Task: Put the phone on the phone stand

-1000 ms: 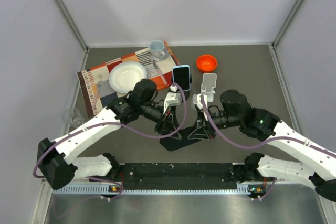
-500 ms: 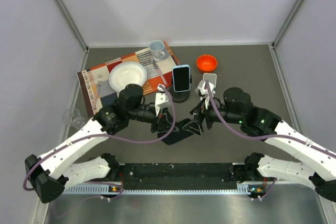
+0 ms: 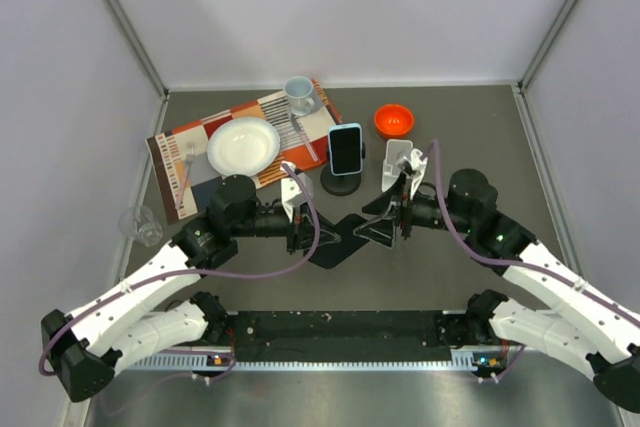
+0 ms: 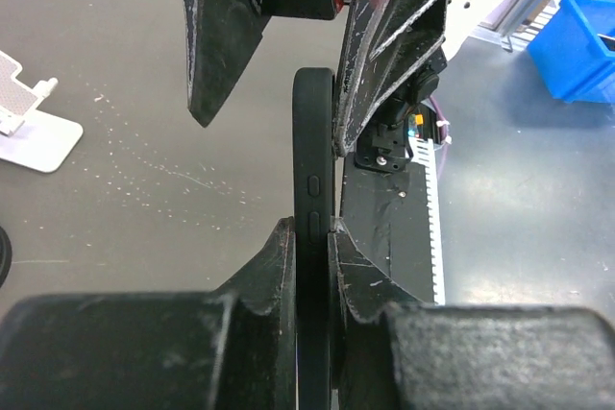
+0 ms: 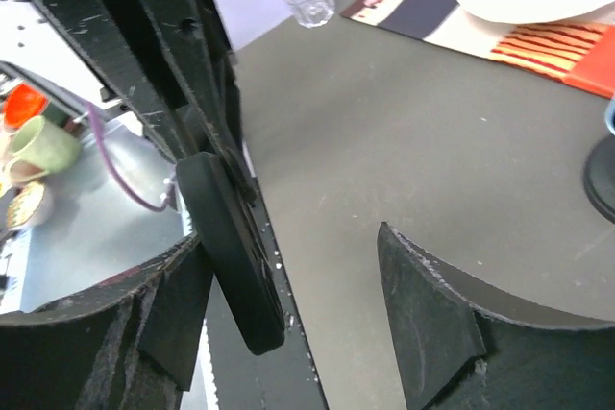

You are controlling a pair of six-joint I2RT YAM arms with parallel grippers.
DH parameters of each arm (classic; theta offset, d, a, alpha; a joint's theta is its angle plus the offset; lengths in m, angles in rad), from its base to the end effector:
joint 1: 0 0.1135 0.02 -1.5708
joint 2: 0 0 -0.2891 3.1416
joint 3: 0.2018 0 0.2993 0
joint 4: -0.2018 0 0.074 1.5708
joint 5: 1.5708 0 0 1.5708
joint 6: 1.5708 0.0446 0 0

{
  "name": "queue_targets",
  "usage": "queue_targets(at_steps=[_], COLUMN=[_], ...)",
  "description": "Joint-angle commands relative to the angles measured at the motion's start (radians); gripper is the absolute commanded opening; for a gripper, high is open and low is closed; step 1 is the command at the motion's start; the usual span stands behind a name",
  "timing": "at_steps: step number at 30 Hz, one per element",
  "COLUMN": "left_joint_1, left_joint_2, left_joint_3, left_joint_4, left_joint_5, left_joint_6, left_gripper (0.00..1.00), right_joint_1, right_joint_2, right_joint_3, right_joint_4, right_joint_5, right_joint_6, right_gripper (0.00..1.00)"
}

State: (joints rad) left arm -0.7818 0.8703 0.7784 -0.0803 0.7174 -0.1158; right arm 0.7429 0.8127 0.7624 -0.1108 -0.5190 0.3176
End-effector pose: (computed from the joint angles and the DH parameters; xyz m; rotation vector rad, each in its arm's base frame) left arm 0.1476 -0.1879 0.3489 1.1191 1.5078 -1.2585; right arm 0.1532 0.1708 0.3505 -0.7890 1.6991 1.2047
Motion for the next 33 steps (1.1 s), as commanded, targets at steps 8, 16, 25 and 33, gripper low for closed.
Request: queue_targets(at_steps=[8, 16, 25, 33], left_joint_1=[-0.004, -0.004, -0.004, -0.004], left_joint_2=[-0.019, -0.008, -0.005, -0.002], left_joint_3=[0.007, 0.001, -0.007, -0.005], left_joint_4=[0.171, 0.189, 0.171, 0.185], left_joint_5=[0.071, 0.142, 0.192, 0.197], left_joint_6=[-0.050, -0.047, -0.025, -0.025], left_gripper=[0.00, 0.00, 0.00, 0.00], right_joint_1=[-0.045, -0.043, -0.045, -0.043], right_joint_2=[0.023, 0.052, 0.089, 0.123], right_joint_3=[0.003, 0.044, 0.098, 0.132], right_joint_4=[0.114, 0.043, 0.036, 0.013], right_joint_5=[-0.346, -0.397, -0.408, -0.447], right_joint_6=[-0.081, -0.133, -0.123, -0.127], right_gripper=[0.61, 0.47, 0.41, 0.20])
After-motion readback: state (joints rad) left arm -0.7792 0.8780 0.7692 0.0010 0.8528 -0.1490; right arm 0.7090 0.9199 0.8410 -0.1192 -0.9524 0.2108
